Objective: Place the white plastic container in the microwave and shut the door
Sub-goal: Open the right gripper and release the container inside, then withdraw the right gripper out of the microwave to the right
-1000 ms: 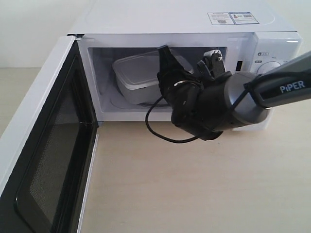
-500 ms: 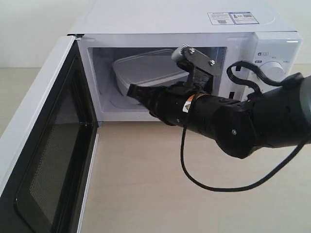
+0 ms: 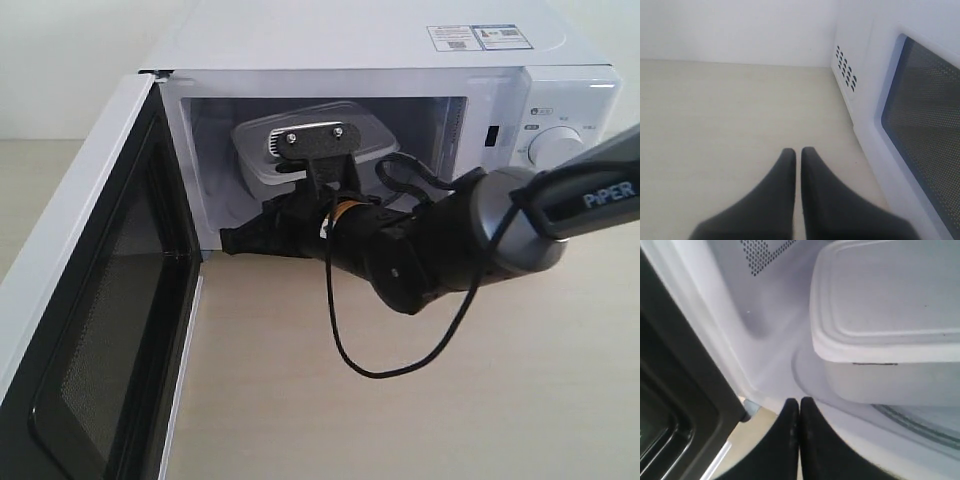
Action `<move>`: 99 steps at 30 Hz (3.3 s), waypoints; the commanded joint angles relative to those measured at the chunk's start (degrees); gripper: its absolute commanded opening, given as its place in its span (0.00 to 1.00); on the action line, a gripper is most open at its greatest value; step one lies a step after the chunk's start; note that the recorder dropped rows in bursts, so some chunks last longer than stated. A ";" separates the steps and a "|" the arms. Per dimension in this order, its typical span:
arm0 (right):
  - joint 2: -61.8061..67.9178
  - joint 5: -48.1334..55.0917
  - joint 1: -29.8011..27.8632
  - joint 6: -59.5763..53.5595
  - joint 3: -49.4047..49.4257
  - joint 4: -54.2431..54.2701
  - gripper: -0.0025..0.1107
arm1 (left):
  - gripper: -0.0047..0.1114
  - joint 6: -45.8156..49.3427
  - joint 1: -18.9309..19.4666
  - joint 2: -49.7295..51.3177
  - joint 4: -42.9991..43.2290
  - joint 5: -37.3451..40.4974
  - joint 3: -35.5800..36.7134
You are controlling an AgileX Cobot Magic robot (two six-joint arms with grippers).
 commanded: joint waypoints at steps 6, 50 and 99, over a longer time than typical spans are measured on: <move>5.80 -1.41 -0.27 -9.54 -5.94 14.63 0.02 | 0.08 0.05 -0.13 -0.12 0.29 -0.44 0.20; -19.82 -3.39 10.58 -18.71 20.53 7.72 0.02 | 0.08 0.05 -0.13 -0.12 0.29 -0.44 0.20; -30.04 -30.64 10.61 -30.51 38.37 20.33 0.02 | 0.08 2.37 -0.13 11.28 -0.11 -21.33 -16.09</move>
